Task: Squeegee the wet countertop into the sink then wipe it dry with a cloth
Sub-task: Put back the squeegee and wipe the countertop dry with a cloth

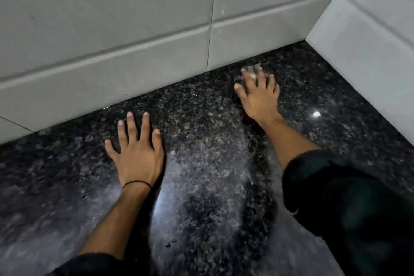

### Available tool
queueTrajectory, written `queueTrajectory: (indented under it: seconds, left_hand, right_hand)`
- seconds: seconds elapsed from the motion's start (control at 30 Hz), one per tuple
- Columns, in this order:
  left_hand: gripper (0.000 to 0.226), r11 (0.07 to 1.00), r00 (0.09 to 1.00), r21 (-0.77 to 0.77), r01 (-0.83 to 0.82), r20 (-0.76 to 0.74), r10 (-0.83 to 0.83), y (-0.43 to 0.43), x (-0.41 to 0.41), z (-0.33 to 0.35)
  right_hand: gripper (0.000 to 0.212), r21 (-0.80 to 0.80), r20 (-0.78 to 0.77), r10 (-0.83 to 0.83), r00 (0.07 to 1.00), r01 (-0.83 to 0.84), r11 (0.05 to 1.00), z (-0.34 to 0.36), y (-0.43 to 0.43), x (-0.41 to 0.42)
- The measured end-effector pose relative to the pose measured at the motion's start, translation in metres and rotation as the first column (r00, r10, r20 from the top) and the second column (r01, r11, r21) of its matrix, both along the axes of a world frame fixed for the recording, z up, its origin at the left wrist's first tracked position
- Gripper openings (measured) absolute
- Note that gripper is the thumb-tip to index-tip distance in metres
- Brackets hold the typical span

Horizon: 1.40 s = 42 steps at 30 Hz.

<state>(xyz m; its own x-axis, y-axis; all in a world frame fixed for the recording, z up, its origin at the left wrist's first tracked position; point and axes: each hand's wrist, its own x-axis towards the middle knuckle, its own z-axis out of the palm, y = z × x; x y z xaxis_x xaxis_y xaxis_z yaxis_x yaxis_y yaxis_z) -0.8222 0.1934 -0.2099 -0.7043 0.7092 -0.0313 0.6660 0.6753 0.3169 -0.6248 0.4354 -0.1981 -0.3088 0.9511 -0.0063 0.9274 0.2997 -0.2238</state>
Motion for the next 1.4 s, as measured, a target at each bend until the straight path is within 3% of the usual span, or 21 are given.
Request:
queueTrajectory:
  seconds: [0.07,0.1,0.17,0.23,0.33,0.4,0.5,0.6,0.67,0.8,0.9,0.97,1.0,1.1,1.2,1.3,1.4]
  left_hand:
    - [0.054,1.000,1.000,0.007,-0.002,0.001,0.002,0.000,0.001,-0.001]
    - [0.055,1.000,1.000,0.014,0.002,0.002,-0.002,0.000,0.001,0.000]
    - [0.055,0.999,1.000,0.042,0.000,0.015,-0.001,0.000,-0.001,0.001]
    - [0.056,0.998,1.000,0.065,-0.015,0.024,0.014,-0.001,-0.002,0.002]
    - [0.056,0.997,1.000,0.074,-0.026,0.007,0.025,-0.004,-0.002,0.002]
    - [0.056,0.997,1.000,0.068,-0.022,0.009,0.022,-0.004,-0.001,0.002]
    - [0.056,0.998,1.000,0.057,-0.015,0.006,0.015,-0.002,0.000,0.003]
    - [0.056,0.999,1.000,0.048,-0.014,-0.011,0.015,-0.001,0.000,0.002]
    - [0.056,0.999,1.000,0.043,-0.020,0.002,0.019,-0.001,-0.002,0.001]
    - [0.053,0.995,0.998,0.102,-0.019,0.056,0.013,-0.003,-0.003,0.004]
    - [0.053,0.960,0.988,0.276,-0.044,0.154,0.001,-0.010,-0.008,0.012]
    - [0.055,0.931,0.981,0.353,-0.089,0.194,0.020,-0.014,-0.013,0.022]
    - [0.055,0.937,0.987,0.344,-0.065,0.159,0.010,-0.010,-0.014,0.028]
    - [0.057,0.962,0.984,0.213,0.174,0.007,-0.179,0.034,-0.008,0.043]
    - [0.063,0.938,0.939,0.046,0.344,0.008,-0.344,0.096,0.011,0.039]
    - [0.062,0.937,0.939,-0.065,0.344,0.013,-0.344,0.115,0.017,0.022]
    - [0.059,0.964,0.961,-0.006,0.266,-0.081,-0.266,0.073,0.001,0.013]
  right_hand:
    - [0.063,-0.067,-0.006,-0.122,0.992,0.122,0.990,0.006,-0.011,-0.038]
    - [0.063,-0.086,-0.007,-0.065,0.998,0.064,0.994,0.006,-0.026,-0.061]
    - [0.061,-0.085,-0.016,0.183,0.983,-0.184,0.979,0.006,-0.071,-0.102]
    - [0.058,-0.110,-0.032,0.445,0.895,-0.446,0.889,0.005,-0.116,-0.123]
    - [0.057,-0.099,-0.001,0.651,0.759,-0.648,0.756,0.010,-0.118,-0.108]
    - [0.059,-0.075,0.051,0.603,0.796,-0.600,0.797,0.012,-0.083,-0.082]
    - [0.059,-0.067,0.053,0.234,0.971,-0.230,0.971,0.014,-0.028,-0.032]
    - [0.059,-0.106,-0.001,-0.077,0.997,0.077,0.991,0.010,-0.029,-0.031]
    - [0.060,-0.069,-0.001,-0.041,0.999,0.041,0.997,0.006,-0.061,-0.061]
    - [0.058,-0.113,-0.049,0.298,0.953,-0.301,0.947,0.007,-0.129,-0.126]
    - [0.054,-0.209,-0.233,0.356,0.905,-0.404,0.891,0.021,-0.133,-0.130]
    - [0.053,-0.117,-0.334,0.277,0.901,-0.331,0.936,0.026,-0.125,-0.103]
    - [0.052,-0.058,-0.301,0.225,0.927,-0.253,0.966,0.024,-0.121,-0.084]
    - [0.053,-0.010,-0.105,0.084,0.991,-0.086,0.996,0.008,-0.111,-0.028]
    - [0.052,-0.013,-0.075,0.068,0.995,-0.069,0.998,-0.006,-0.113,-0.004]
    - [0.050,0.003,-0.110,0.071,0.991,-0.071,0.997,-0.007,-0.110,-0.002]
    - [0.050,0.009,-0.117,0.068,0.991,-0.067,0.998,-0.006,-0.111,-0.002]
